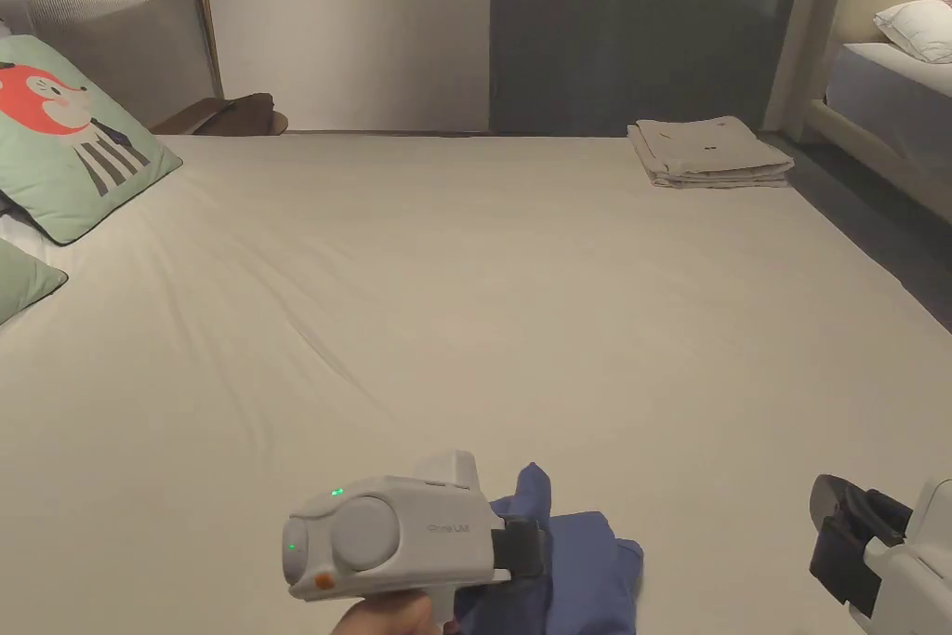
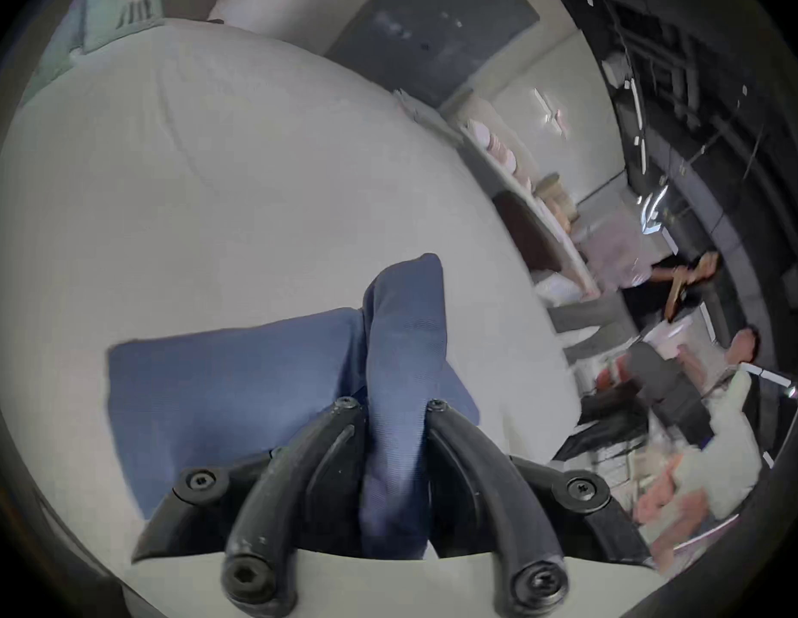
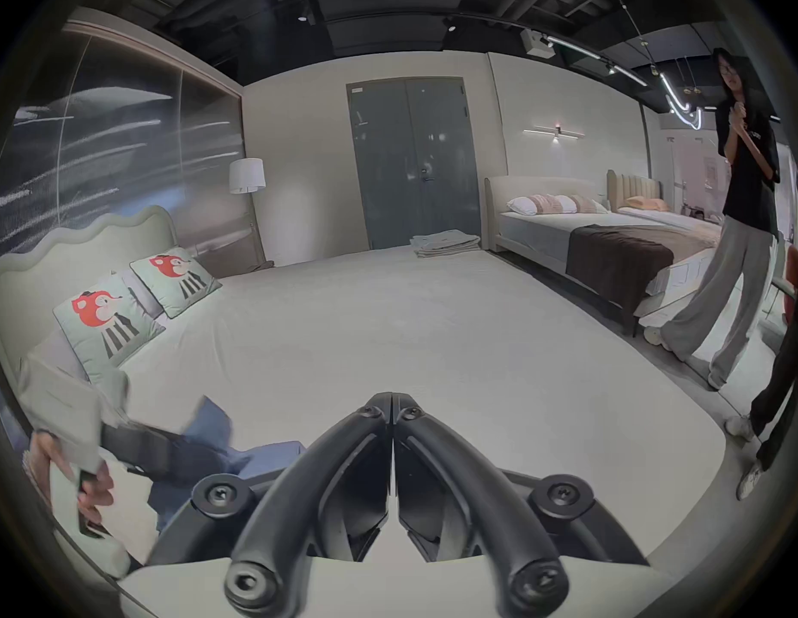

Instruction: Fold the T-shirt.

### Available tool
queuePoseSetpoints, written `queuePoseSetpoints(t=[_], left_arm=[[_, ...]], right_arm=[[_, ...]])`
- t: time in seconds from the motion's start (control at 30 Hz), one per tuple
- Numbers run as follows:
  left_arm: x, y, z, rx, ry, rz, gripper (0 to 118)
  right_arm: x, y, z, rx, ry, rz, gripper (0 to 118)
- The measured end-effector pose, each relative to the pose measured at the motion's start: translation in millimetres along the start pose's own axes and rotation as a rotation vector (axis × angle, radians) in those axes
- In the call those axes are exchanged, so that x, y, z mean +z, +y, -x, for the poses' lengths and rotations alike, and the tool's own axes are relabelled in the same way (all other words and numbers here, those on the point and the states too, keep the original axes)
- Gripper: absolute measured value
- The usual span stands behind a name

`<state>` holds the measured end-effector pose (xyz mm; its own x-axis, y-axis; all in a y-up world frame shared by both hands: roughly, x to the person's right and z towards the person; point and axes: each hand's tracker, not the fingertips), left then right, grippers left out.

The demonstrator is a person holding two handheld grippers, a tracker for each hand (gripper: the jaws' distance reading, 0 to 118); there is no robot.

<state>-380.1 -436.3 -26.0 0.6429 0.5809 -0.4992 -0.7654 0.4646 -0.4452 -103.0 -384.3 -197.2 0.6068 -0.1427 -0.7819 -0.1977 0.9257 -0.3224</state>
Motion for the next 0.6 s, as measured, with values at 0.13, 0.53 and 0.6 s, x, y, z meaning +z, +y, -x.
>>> queuePoseSetpoints(t=[0.13, 0.53, 0.6], left_arm=[[-30.7, -14.8, -6.6, 0.053, -0.087, 0.035, 41], [31.9, -26.0, -14.4, -0.215, 0.022, -0.294, 7], [25.9, -42.9, -29.1, -0.337, 0.132, -0.281, 2]], right_arm=[[0.4, -4.9, -11.6, -0.012, -0.02, 0.001, 0], [-4.8, -10.2, -14.7, -0.024, -0.018, 0.002, 0], [-7.1, -11.1, -13.4, -0.029, -0.011, 0.003, 0]])
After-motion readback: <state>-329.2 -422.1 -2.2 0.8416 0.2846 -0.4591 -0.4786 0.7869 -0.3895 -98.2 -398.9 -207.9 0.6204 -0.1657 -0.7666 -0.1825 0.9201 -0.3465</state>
